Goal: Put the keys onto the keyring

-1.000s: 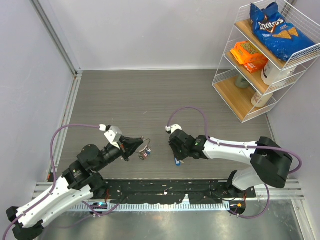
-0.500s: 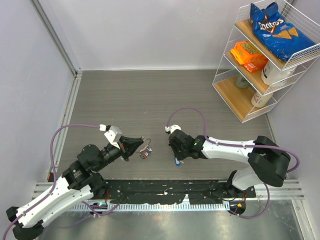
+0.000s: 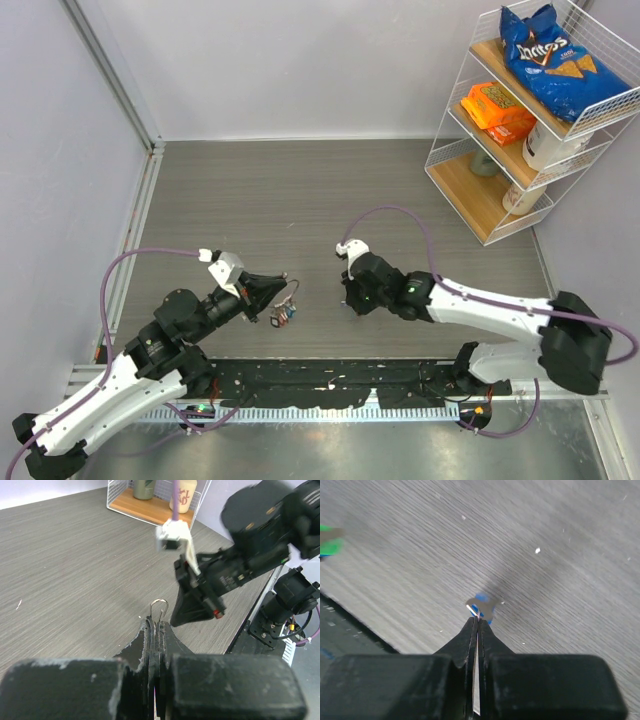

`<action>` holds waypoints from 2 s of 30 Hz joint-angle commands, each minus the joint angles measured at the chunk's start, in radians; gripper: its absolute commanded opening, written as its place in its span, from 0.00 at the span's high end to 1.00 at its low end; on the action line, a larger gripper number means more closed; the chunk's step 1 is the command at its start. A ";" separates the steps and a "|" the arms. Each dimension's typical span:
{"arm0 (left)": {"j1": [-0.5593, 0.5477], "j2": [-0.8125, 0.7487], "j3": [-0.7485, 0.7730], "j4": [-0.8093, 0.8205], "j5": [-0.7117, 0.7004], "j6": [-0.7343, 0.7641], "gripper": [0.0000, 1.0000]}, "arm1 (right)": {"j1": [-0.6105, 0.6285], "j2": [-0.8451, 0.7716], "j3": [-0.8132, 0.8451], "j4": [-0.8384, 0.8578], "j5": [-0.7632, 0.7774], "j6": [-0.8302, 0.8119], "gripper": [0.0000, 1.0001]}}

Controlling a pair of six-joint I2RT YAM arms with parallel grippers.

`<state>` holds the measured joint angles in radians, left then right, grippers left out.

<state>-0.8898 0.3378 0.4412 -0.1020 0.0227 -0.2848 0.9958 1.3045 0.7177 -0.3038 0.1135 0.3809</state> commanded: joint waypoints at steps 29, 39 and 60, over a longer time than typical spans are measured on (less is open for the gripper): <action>0.000 0.041 -0.004 0.416 0.197 0.035 1.00 | 0.006 -0.453 0.000 0.471 -0.653 0.171 0.94; 0.000 0.006 -0.045 0.481 0.210 0.101 1.00 | 0.004 -0.357 0.032 0.707 -0.649 0.412 0.94; 0.000 -0.077 -0.134 0.645 0.292 0.127 1.00 | -0.002 -0.237 -0.009 0.985 -0.635 0.653 0.94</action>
<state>-0.8898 0.2798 0.3046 0.4175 0.2913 -0.1738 0.9974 1.0615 0.7071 0.5812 -0.5182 0.9955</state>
